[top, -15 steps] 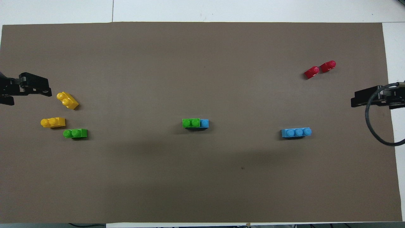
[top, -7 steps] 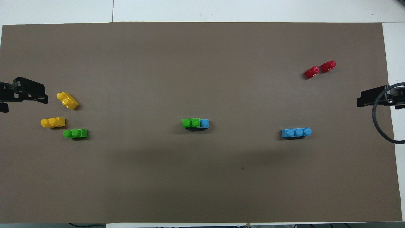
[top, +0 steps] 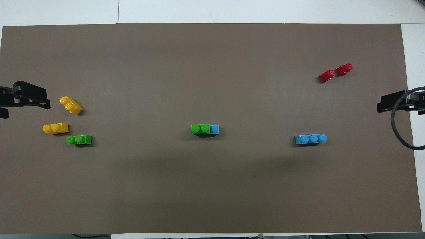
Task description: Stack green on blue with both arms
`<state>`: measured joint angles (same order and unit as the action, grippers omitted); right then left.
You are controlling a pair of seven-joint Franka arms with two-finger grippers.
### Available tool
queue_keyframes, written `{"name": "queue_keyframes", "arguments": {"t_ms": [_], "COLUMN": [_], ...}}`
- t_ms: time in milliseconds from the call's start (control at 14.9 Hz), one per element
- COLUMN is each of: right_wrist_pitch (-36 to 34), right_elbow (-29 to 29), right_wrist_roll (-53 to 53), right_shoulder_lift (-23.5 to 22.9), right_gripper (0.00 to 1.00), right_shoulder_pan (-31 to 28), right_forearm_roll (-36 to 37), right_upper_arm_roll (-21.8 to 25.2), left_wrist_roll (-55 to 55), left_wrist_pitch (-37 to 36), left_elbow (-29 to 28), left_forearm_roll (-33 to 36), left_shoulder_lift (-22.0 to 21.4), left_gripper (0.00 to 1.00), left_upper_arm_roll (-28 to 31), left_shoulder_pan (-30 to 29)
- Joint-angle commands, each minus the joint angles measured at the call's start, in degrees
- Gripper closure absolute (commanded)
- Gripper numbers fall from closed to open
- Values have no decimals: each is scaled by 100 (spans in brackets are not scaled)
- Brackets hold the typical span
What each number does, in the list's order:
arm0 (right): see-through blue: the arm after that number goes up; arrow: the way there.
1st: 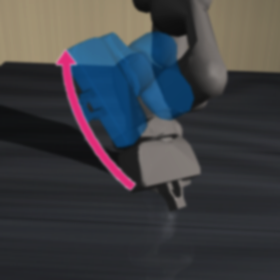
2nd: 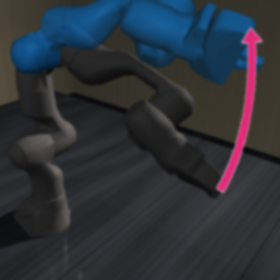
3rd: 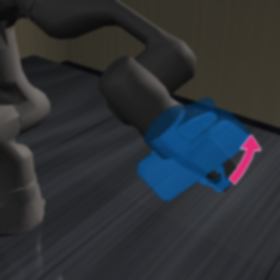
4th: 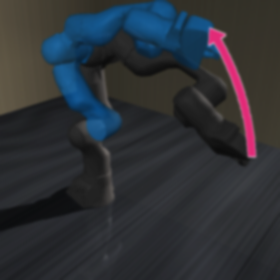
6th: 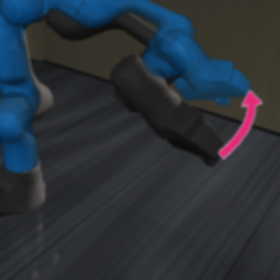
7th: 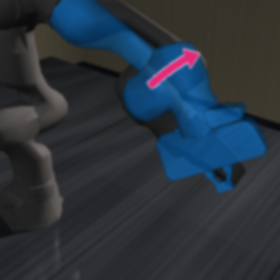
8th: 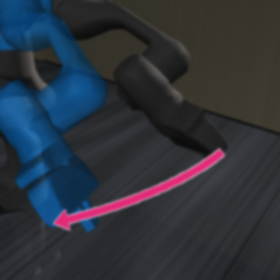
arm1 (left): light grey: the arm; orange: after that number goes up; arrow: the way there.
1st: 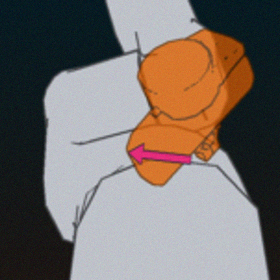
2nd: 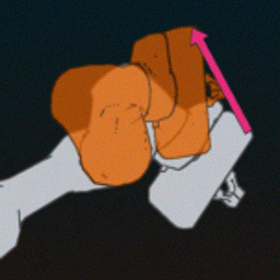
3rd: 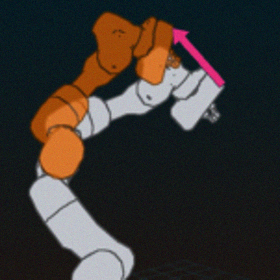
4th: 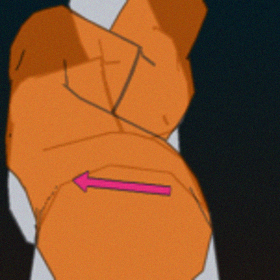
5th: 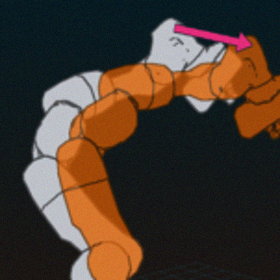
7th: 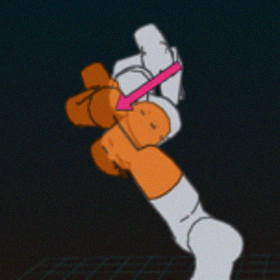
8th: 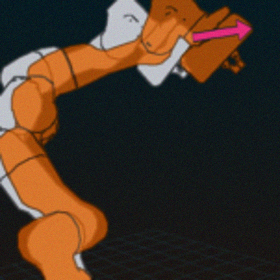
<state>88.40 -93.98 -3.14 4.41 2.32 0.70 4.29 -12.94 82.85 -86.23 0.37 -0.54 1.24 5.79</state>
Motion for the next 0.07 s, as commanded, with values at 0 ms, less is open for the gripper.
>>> {"name": "queue_keyframes", "arguments": {"t_ms": [0], "right_wrist_pitch": [-7], "right_elbow": [-76], "right_wrist_roll": [-99], "right_shoulder_lift": [24], "right_gripper": [0], "right_shoulder_pan": [-82], "right_forearm_roll": [159], "right_upper_arm_roll": [-60], "left_wrist_roll": [90], "left_wrist_pitch": [-93], "left_elbow": [150], "left_forearm_roll": [-98], "left_shoulder_lift": [71], "left_gripper": [0], "left_upper_arm_roll": [8], "left_shoulder_pan": [-43]}}
